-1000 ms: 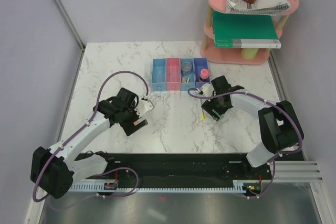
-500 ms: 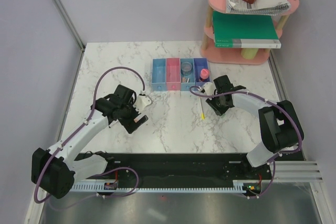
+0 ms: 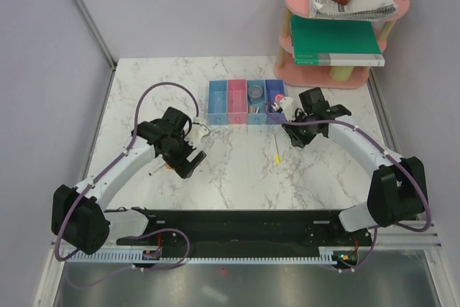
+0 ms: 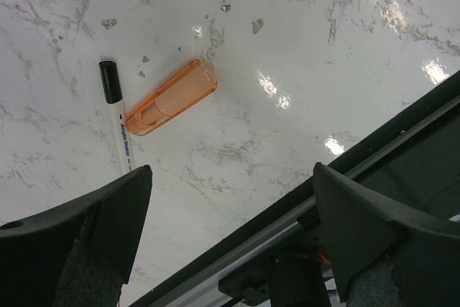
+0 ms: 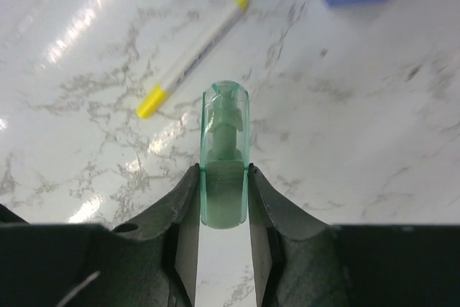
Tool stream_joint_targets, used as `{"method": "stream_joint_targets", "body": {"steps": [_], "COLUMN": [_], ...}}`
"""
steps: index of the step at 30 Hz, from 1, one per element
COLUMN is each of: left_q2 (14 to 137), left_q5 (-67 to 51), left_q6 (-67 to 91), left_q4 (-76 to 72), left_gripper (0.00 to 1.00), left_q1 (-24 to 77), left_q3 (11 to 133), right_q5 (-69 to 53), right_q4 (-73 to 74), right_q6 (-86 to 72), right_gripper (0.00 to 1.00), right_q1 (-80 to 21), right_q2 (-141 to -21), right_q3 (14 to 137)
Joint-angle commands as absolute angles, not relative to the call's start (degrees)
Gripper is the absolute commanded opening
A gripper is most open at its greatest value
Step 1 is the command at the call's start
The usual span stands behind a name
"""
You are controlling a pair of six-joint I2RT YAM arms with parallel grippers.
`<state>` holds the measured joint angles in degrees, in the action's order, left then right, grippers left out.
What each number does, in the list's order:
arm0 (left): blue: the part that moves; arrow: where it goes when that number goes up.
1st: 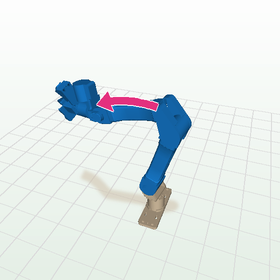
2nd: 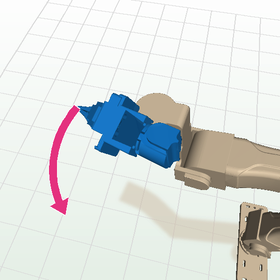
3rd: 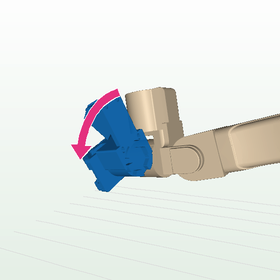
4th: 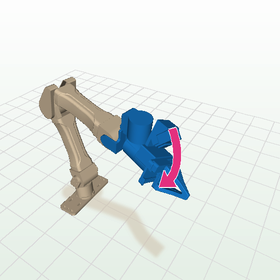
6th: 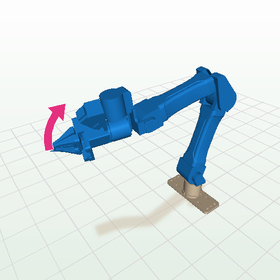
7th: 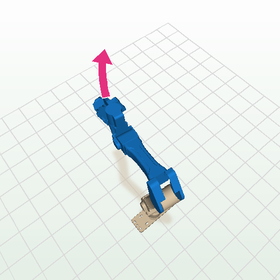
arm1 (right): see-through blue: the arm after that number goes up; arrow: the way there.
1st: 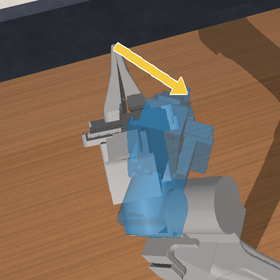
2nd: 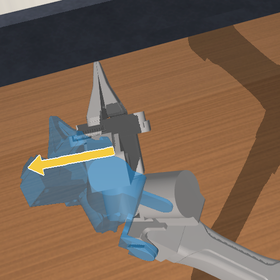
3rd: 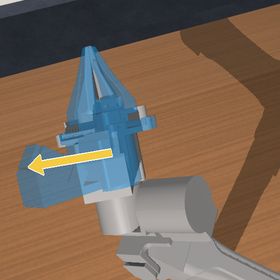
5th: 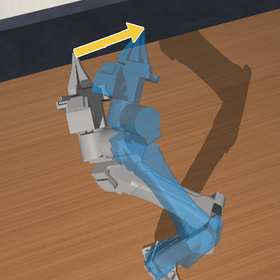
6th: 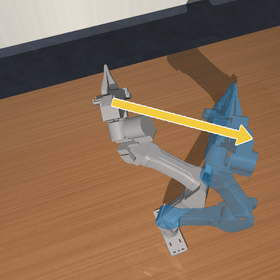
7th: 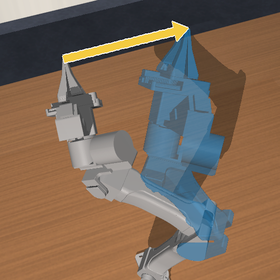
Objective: Sort the stationery into containers
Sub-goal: Pick up the pen from the center of the board, then place the pen in the storage box.
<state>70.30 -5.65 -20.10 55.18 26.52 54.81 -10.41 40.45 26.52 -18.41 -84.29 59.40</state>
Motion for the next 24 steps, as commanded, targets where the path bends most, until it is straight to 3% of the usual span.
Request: {"method": "stream_joint_targets", "body": {"steps": [1,11,24], "left_q2": [73.73,80.68,83.05], "left_q5": [-7.38,-9.84,-8.17], "left_q6": [-15.47,-11.07,-12.22], "left_q4": [57.92,59.85,60.29], "left_gripper": [1.0,1.0,1.0], "left_q1": [25.84,25.66,25.23], "left_q3": [59.93,65.21,63.63], "right_q5": [-18.88,-22.5,-22.15], "right_q4": [44.64,36.13,31.11], "right_q6": [27.95,24.97,22.33], "right_gripper": [0.25,0.26,0.26], "right_q1": [-18.37,-21.35,-26.1], "right_q2": [-80.33,-88.93,-117.49], "right_q3": [70.74,86.2,110.29]}}
